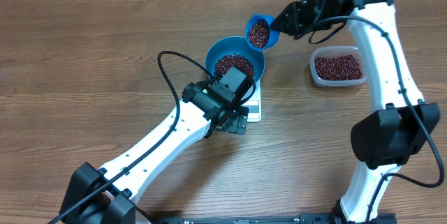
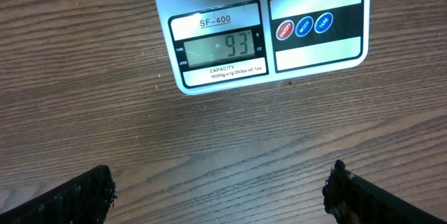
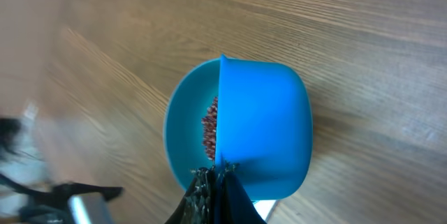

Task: Scoop item into bowl and weigh 150g on scale
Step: 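Carry the loaded scoop with the right gripper over the teal bowl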

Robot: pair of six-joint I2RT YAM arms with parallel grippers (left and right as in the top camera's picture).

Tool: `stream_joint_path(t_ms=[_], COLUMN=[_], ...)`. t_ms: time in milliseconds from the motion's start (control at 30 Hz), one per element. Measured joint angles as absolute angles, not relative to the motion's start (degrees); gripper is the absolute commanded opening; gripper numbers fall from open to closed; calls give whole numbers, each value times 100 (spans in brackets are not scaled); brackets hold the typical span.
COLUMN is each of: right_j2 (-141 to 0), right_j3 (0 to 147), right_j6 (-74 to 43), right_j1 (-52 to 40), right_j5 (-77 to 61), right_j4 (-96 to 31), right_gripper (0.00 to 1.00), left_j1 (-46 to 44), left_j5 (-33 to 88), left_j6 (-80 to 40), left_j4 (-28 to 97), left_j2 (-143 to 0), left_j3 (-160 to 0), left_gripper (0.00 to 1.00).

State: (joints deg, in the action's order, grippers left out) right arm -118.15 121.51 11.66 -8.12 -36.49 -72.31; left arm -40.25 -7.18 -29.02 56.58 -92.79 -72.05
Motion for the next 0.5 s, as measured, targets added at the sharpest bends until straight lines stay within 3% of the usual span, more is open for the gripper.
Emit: stream_joint_path(t_ms=[500], right_j2=[-11815], right_j3=[12151], right_j6=[2340], right_j1=[-1863], right_j5=[-2165], right_j4=[-6958], right_gripper=[4], left_j1=[-4025], left_j5=[-718], left_j6=[-2904], left_j4=[5658], left_j2=[-9279], left_j3=[-7207], left_gripper=[100])
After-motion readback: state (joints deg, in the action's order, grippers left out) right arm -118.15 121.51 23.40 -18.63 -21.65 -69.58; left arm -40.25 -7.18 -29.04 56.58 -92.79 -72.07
